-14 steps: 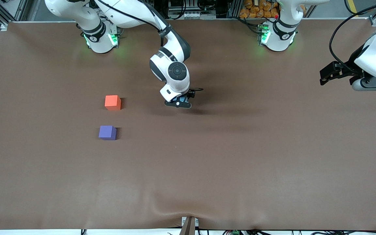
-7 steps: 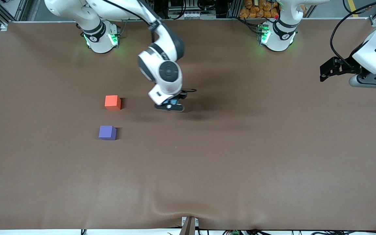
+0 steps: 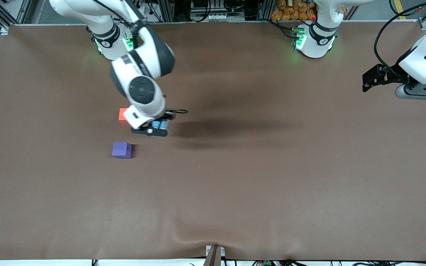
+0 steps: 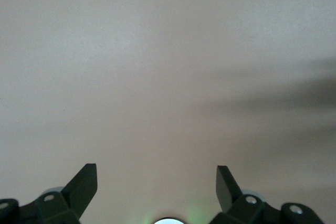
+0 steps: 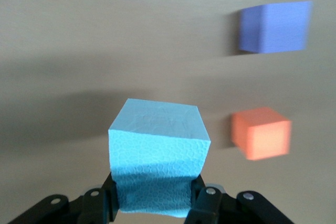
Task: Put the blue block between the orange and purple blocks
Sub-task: 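Carry the blue cube with the right gripper toward the orange cube, then lower the blue cube between the orange and purple cubes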
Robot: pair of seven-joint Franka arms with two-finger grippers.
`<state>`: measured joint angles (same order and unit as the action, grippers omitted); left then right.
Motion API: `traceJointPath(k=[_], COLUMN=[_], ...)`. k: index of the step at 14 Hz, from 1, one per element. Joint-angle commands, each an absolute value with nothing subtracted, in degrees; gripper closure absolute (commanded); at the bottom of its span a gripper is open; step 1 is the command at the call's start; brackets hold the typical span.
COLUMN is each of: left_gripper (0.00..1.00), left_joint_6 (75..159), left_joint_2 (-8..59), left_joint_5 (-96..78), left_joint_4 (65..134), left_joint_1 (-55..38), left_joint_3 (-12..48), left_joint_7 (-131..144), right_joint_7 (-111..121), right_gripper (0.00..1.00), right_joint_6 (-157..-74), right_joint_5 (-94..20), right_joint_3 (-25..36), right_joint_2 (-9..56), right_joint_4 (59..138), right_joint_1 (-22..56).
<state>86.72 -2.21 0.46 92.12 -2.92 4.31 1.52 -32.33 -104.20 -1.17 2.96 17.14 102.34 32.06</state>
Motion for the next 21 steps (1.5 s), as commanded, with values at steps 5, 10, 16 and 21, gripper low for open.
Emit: traceJointPath(k=[5, 10, 16, 21], left_gripper=[0.00, 0.00, 0.00, 0.00], left_joint_6=[85.8, 85.7, 85.7, 85.8], left_joint_2=[-2.3, -2.3, -2.1, -2.0], left_joint_5=[0.9, 0.9, 0.8, 0.8], left_joint_4=[91.8, 92.0, 92.1, 92.2], left_joint_1=[-2.5, -2.5, -2.6, -2.5], left_joint_3=[4.7, 4.7, 4.7, 4.7], left_joint_7=[1.2, 1.1, 1.1, 1.1], right_joint_7=[-15.7, -13.8, -6.2, -6.2], right_gripper=[1.00, 1.00, 1.00, 1.00], right_joint_6=[-119.8, -128.4, -130.3, -133.9], right_joint_5=[-0.4, -0.4, -0.4, -0.4], right_joint_3=[2.2, 2.1, 2.2, 2.1], right_joint_2=[5.5, 6.2, 8.2, 11.2], right_joint_4=[123.9, 129.8, 130.6, 130.9], right_joint_1=[19.7, 17.8, 15.6, 15.6])
